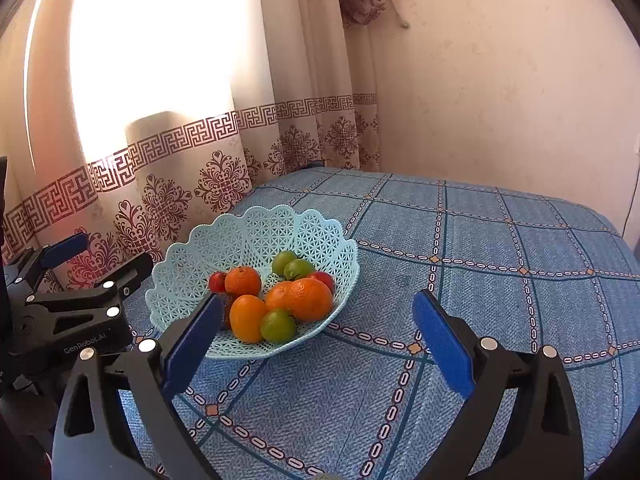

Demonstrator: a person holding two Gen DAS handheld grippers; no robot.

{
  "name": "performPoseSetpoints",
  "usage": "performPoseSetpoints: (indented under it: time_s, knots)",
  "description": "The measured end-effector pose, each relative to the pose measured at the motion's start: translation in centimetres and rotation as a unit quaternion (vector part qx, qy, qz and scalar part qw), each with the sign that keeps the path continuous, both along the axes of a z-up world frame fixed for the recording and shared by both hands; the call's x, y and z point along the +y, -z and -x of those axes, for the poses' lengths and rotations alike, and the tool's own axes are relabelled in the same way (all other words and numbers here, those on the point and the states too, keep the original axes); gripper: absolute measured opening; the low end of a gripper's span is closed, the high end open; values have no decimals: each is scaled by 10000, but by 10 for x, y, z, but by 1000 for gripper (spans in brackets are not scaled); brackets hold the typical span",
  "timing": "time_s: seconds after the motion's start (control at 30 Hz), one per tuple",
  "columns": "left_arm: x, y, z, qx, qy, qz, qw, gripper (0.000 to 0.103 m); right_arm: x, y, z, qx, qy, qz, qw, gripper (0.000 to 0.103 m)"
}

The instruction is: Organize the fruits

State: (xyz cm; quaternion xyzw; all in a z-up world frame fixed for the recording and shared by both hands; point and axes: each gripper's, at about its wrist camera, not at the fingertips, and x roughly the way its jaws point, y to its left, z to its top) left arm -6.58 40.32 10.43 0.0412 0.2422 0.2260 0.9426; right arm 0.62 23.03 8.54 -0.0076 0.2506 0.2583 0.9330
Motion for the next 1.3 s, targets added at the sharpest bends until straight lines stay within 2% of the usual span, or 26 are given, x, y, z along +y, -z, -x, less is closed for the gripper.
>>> performPoseSetpoints:
  time_s: [0.13,0.43,0.87,1.3]
  knots:
    - [1,1,1,21,-15,-2,10000,100,1,-1,8,-176,-15,141,9997,98]
    - [2,4,-2,86,-139,-145,9998,100,9,6,7,-157,91,463,9988,98]
    - [3,22,-17,586,-34,-388,9975,100,14,13,7,-118,12,594,9982,98]
    - [4,24,-17,628,-24,-384,9973,100,15,20,2,168,-130,568,9982,98]
